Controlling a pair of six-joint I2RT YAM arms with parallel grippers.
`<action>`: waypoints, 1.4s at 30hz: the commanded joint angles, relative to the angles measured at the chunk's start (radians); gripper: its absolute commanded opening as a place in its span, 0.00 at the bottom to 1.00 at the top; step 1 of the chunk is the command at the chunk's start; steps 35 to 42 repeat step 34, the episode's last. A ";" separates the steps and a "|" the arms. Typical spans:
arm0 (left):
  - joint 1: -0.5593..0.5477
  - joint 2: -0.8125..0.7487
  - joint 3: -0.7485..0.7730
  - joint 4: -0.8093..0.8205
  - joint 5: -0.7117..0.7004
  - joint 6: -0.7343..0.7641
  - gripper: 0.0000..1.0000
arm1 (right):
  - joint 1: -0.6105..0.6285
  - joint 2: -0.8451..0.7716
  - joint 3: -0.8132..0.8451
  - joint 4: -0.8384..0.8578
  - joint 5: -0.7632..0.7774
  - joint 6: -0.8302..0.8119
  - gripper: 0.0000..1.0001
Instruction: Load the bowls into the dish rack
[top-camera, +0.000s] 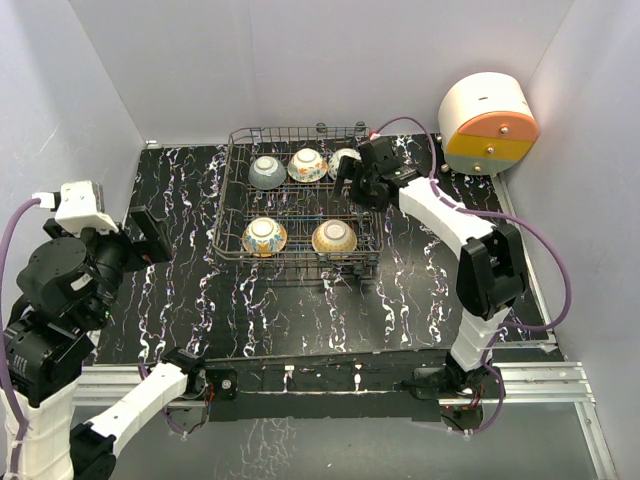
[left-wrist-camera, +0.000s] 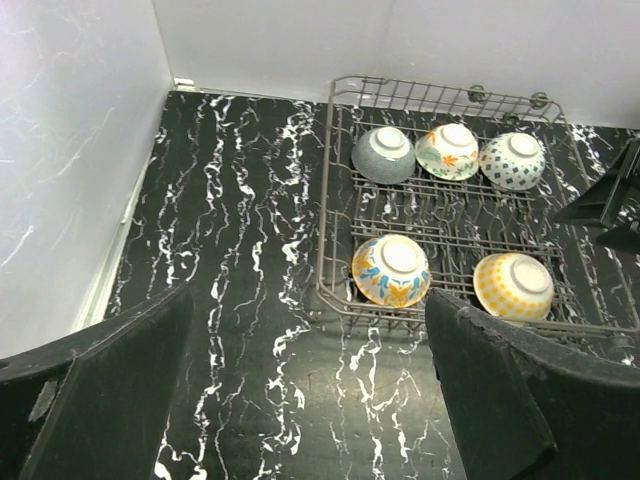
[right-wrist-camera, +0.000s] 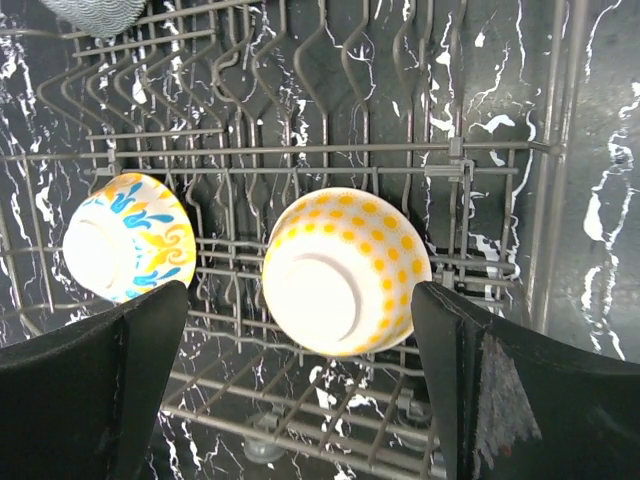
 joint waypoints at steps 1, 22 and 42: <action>-0.003 0.039 -0.017 -0.002 0.085 -0.030 0.97 | 0.049 -0.131 0.106 -0.089 0.083 -0.086 0.99; -0.003 0.291 -0.110 0.156 0.357 -0.157 0.97 | 0.255 -0.418 0.015 -0.341 0.178 -0.154 0.99; -0.003 0.365 -0.145 0.246 0.399 -0.129 0.97 | 0.255 -0.492 -0.064 -0.356 0.222 -0.145 0.99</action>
